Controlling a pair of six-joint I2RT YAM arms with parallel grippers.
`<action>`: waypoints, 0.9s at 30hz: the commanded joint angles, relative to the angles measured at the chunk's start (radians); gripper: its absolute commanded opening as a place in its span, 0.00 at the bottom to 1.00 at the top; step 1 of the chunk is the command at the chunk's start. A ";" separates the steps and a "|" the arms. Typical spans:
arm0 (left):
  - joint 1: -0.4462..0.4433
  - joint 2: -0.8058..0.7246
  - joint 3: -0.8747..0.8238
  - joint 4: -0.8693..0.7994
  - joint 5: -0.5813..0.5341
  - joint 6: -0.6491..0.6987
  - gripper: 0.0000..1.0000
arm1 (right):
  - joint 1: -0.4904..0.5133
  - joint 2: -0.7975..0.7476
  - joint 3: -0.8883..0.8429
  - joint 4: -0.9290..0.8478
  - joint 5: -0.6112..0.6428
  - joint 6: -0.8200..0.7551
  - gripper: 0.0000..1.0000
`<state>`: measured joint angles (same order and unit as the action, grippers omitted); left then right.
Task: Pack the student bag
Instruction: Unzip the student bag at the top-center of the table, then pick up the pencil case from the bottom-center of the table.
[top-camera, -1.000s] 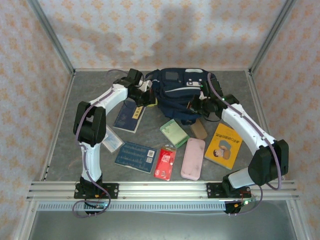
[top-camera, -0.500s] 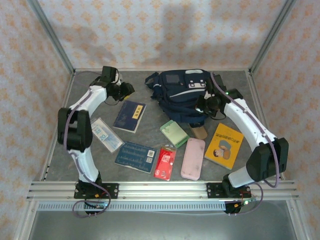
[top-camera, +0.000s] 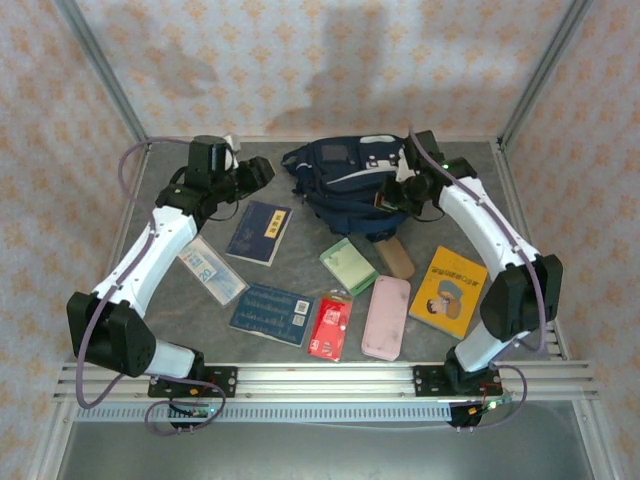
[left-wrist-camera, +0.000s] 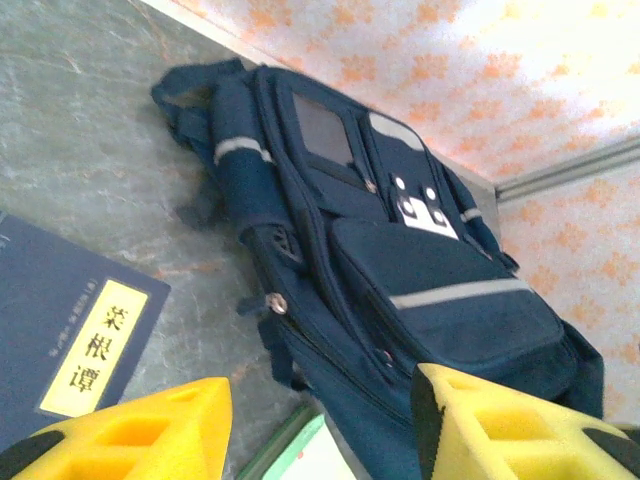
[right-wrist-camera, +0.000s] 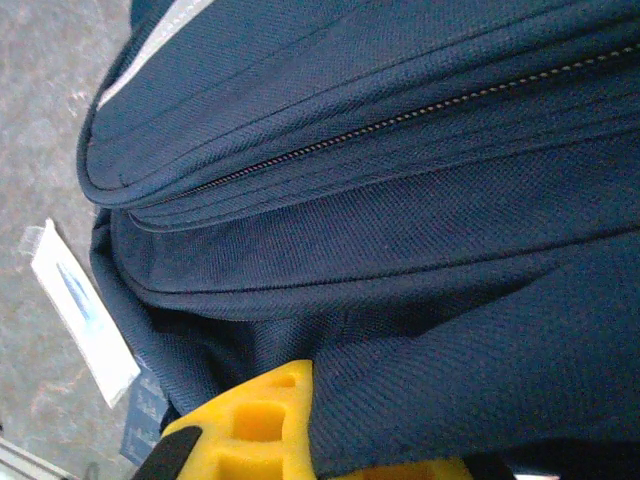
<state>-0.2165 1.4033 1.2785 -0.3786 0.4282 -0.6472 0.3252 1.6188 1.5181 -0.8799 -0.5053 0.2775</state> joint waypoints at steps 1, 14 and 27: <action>-0.029 -0.055 -0.036 -0.048 -0.042 0.012 0.51 | 0.058 0.024 -0.012 -0.007 0.034 -0.072 0.20; -0.300 -0.075 -0.172 -0.237 -0.020 0.147 0.52 | 0.155 -0.248 -0.244 -0.137 0.449 0.215 0.60; -0.337 -0.071 -0.306 -0.107 -0.022 0.118 0.53 | 0.495 -0.487 -0.669 -0.120 0.506 0.690 0.99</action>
<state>-0.5606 1.3296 0.9874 -0.5381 0.4114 -0.5476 0.7784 1.1473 0.8841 -1.0279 -0.0448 0.8101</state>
